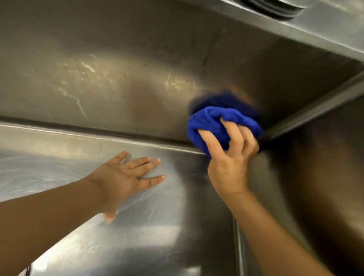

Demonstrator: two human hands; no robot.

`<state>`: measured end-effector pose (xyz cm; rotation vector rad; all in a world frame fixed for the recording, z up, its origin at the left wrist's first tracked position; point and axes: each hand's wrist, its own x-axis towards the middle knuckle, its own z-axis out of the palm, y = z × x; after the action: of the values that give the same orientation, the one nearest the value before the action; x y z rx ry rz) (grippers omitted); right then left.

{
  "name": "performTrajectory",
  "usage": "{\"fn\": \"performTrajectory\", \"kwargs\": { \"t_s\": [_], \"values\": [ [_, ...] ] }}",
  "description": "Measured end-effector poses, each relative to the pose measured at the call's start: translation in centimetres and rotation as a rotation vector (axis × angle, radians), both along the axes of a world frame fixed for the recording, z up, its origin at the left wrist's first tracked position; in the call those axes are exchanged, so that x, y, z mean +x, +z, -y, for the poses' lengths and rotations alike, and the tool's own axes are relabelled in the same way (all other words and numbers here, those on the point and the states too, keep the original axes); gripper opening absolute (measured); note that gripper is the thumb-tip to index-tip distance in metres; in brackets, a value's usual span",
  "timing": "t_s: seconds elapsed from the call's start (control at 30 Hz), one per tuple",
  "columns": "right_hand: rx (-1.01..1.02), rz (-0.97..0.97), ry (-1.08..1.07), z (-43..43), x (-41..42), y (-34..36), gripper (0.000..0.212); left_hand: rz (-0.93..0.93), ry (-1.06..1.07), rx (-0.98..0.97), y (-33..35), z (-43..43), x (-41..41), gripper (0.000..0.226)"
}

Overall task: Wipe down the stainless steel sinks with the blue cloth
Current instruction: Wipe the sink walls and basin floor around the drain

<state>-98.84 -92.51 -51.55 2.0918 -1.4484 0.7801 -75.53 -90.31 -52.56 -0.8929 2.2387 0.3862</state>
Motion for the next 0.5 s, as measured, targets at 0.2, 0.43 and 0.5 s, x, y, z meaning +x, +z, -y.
{"fn": "performTrajectory", "kwargs": {
  "t_s": [0.2, 0.43, 0.5],
  "values": [
    [-0.154, 0.222, 0.034, -0.4, 1.7, 6.3, 0.042, 0.005, 0.0, 0.003, 0.2, 0.0, -0.1, 0.133],
    [-0.048, 0.042, 0.024, -0.4, 0.7, -0.3, 0.044, 0.024, 0.005, 0.022, 0.4, 0.0, -0.1, 0.135],
    [0.161, -0.095, 0.0, -1.2, -0.2, -2.9, 0.05, 0.022, 0.011, 0.021, 0.4, 0.0, -0.2, 0.135]
  ]
}}
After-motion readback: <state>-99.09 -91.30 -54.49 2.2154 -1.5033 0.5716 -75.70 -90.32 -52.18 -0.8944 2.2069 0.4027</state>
